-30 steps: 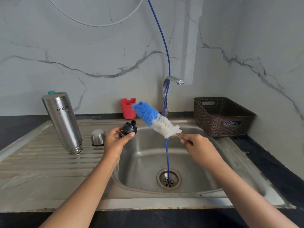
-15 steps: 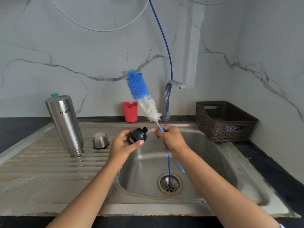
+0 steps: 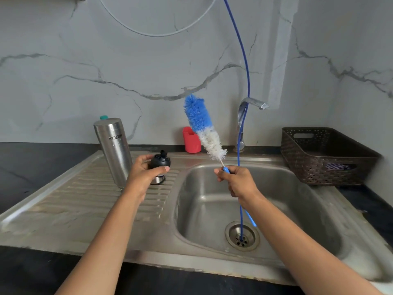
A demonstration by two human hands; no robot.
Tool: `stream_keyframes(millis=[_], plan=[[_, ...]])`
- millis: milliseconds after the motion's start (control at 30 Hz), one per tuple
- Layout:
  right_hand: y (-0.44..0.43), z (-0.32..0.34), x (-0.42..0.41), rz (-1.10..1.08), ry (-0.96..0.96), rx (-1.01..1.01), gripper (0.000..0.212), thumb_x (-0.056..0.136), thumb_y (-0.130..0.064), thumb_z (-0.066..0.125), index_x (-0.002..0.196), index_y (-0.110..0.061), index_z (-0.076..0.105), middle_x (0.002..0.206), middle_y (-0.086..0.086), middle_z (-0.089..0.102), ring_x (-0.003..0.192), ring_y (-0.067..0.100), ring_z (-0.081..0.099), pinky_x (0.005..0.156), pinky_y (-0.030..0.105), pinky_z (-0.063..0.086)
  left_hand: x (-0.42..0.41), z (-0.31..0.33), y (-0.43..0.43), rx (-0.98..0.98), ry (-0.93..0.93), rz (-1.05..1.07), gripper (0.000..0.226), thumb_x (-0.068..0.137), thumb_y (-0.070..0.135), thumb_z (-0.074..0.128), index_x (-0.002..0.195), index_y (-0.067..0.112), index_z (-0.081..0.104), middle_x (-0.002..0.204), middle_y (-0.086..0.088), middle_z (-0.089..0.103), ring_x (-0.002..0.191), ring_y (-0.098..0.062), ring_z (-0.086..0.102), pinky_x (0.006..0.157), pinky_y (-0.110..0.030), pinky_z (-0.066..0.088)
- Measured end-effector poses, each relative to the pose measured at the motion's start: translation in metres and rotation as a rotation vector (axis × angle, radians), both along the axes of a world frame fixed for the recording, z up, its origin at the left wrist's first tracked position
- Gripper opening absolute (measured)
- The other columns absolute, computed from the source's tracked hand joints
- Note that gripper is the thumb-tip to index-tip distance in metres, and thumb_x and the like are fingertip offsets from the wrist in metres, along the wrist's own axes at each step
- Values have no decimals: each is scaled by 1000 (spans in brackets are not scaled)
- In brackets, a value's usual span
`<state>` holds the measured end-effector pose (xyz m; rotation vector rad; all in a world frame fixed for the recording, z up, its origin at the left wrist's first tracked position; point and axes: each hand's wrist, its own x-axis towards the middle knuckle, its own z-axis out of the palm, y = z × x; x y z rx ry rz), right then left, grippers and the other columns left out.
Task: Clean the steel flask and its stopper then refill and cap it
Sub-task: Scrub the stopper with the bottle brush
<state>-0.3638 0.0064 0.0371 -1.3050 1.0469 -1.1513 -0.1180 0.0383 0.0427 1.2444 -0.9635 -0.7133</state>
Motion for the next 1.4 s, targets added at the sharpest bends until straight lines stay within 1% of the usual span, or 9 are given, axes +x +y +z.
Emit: stream_keyframes(millis=[133,267,400,567,833,933,1067,1267,1400], plan=[[-2,-7,3,-11,10,29,19,88,-18,66,78,-3,64,52,-6,52,31,5,20,34,14,15,22,-8,16,55,-76,17,48,70,-9,74,107,17,59,99,-5,67,90,-17,63,85,-28,49],[-2,-8,3,-38,46,82,18,92,-19,57,93,-5,70,67,0,50,37,9,24,35,16,17,37,-18,29,109,-165,42,37,68,-2,79,94,18,64,90,0,69,82,-12,62,75,-25,46],[2,-4,0,-28,52,97,24,94,-14,45,94,-9,69,69,0,48,40,10,26,35,18,19,51,-29,30,187,-221,141,47,61,10,88,100,19,63,99,-1,70,93,-17,66,91,-34,49],[2,-2,1,-28,73,68,23,96,-13,44,94,-8,66,68,0,48,40,11,26,35,18,20,58,-46,29,277,-264,184,63,33,44,89,90,25,68,94,3,73,91,-16,68,89,-35,50],[1,0,5,-69,189,-21,27,94,-10,46,73,-5,63,85,30,56,45,14,31,40,21,27,65,-54,26,311,-251,175,48,57,10,90,96,21,65,98,1,70,98,-20,65,90,-31,47],[-12,17,2,-114,417,-201,21,96,-17,50,94,-6,67,79,16,58,60,22,47,59,28,36,64,-56,25,299,-246,175,48,58,8,90,96,21,64,97,0,70,97,-20,65,89,-30,47],[-48,82,4,-293,850,-570,26,97,-21,48,118,-14,63,107,13,67,100,34,59,78,34,42,66,-59,22,289,-252,188,48,57,10,90,94,26,64,98,1,72,98,-19,66,94,-34,48],[-97,197,37,-483,1394,-1046,28,97,-9,45,116,-19,63,111,10,61,107,33,52,89,41,35,64,-59,19,268,-280,220,56,58,11,90,106,18,64,103,-2,70,98,-17,65,90,-29,46],[-121,228,56,-524,1776,-1138,32,93,-5,46,118,-17,62,113,9,60,110,31,50,98,42,32,59,-57,22,289,-332,252,62,59,13,90,114,15,63,107,-2,68,104,-21,63,88,-28,44]])
